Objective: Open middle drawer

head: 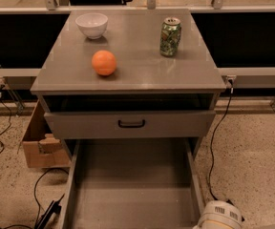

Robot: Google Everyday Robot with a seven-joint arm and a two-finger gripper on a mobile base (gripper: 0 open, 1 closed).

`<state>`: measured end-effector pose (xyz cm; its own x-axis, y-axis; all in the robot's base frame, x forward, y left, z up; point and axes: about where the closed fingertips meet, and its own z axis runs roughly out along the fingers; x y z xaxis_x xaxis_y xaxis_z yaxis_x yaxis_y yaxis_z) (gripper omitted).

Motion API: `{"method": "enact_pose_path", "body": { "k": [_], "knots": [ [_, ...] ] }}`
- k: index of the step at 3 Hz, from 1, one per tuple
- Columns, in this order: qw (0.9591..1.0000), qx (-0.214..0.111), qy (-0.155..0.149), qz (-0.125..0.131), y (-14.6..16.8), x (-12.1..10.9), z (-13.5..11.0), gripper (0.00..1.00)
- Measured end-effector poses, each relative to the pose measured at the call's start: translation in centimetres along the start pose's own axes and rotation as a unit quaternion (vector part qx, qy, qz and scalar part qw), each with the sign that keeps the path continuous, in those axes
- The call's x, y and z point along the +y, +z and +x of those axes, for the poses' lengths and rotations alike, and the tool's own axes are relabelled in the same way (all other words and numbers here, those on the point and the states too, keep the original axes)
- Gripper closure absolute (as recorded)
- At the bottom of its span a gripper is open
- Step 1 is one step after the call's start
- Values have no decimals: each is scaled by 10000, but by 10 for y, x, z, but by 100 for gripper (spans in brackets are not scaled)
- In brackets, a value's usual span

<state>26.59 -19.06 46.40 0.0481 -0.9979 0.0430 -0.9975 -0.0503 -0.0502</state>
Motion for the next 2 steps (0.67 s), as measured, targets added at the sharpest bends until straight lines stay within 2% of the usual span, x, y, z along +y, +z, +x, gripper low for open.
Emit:
{"method": "enact_pose_path", "body": {
  "k": [1,2],
  "knots": [
    [9998,147,-40,123,-21,3,-2,5],
    [9961,657,-519,271,-71,7,-14,0]
  ]
}}
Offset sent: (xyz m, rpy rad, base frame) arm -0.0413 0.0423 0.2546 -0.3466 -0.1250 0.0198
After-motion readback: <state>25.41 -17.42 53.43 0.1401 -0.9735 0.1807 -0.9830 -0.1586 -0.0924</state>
